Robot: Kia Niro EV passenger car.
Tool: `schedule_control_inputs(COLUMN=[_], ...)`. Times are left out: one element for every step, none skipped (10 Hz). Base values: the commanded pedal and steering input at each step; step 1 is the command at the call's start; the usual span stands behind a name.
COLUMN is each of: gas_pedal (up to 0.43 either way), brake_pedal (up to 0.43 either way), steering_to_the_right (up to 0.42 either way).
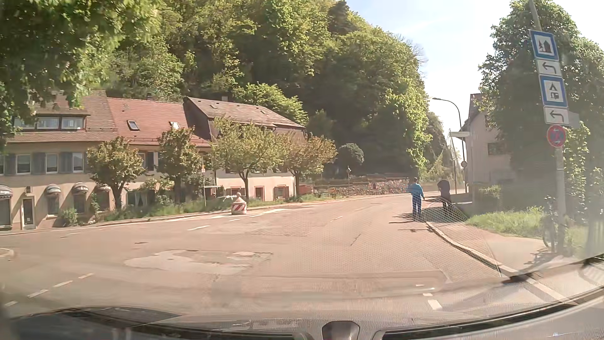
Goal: Follow the waypoints while adhering to traffic rules and regulations
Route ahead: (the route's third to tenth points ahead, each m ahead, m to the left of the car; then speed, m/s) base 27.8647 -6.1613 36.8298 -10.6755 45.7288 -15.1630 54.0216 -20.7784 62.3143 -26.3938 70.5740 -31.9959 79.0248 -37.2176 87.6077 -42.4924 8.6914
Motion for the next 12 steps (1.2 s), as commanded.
schedule_control_inputs(gas_pedal=[0.059,0.059,0.059,0.059,0.059,0.059,0.059,0.059,0.059,0.059,0.059,0.059], brake_pedal=[0.0,0.0,0.0,0.0,0.0,0.0,0.0,0.0,0.0,0.0,0.0,0.0], steering_to_the_right=[0.051,0.052,0.051,0.052,0.053,0.054,0.054,0.055,0.055,0.056,0.06,0.065])
